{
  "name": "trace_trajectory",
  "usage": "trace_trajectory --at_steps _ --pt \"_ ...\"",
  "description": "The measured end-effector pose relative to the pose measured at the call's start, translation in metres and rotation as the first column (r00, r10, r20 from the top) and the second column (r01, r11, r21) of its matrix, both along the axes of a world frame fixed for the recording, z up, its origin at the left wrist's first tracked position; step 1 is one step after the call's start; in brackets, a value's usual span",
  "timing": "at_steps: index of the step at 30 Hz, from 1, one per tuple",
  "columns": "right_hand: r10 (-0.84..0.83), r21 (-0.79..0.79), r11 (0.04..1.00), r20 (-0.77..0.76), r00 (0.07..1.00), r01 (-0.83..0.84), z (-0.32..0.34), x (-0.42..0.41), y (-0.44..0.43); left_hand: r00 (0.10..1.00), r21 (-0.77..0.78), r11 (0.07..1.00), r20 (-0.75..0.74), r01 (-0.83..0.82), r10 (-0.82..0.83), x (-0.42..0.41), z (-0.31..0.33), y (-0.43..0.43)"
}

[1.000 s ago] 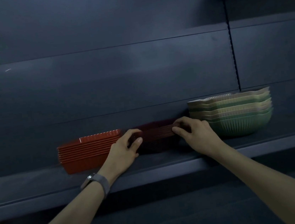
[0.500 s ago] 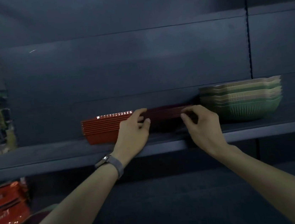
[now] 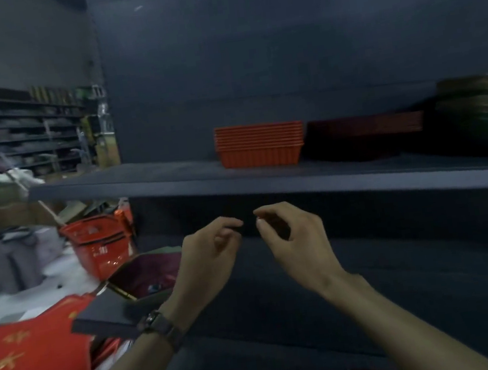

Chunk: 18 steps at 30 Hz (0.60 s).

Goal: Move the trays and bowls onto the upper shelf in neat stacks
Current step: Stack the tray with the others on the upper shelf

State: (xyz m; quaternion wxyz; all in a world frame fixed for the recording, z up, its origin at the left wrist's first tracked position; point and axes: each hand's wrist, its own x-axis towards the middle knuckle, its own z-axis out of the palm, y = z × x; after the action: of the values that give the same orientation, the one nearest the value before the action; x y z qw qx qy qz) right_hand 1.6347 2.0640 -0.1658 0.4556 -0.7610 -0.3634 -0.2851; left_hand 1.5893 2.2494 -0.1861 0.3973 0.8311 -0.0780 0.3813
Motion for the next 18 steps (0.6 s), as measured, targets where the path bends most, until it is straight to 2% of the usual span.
trace_trajectory --at_steps 3,6,10,15,18 --pt "0.022 -0.053 0.998 -0.088 0.996 -0.027 -0.031 0.005 0.032 0.989 -0.017 0.991 -0.07 -0.129 0.128 0.001 -0.038 0.036" --pt "0.015 -0.143 0.988 -0.257 0.966 -0.053 -0.066 0.018 0.061 0.966 -0.068 0.972 -0.144 -0.227 0.215 0.003 -0.073 0.073" --pt "0.024 -0.221 0.966 -0.445 0.895 -0.136 -0.108 0.035 0.096 0.888 -0.126 0.922 -0.345 -0.365 0.305 -0.002 -0.107 0.123" --pt "0.01 -0.326 0.924 -0.501 0.865 -0.199 -0.143 0.057 0.141 0.776 -0.024 0.871 -0.468 -0.49 0.424 -0.002 -0.138 0.184" --pt "0.022 -0.361 0.908 -0.463 0.886 -0.211 -0.152 0.067 0.17 0.757 -0.026 0.847 -0.463 -0.531 0.46 0.002 -0.146 0.203"
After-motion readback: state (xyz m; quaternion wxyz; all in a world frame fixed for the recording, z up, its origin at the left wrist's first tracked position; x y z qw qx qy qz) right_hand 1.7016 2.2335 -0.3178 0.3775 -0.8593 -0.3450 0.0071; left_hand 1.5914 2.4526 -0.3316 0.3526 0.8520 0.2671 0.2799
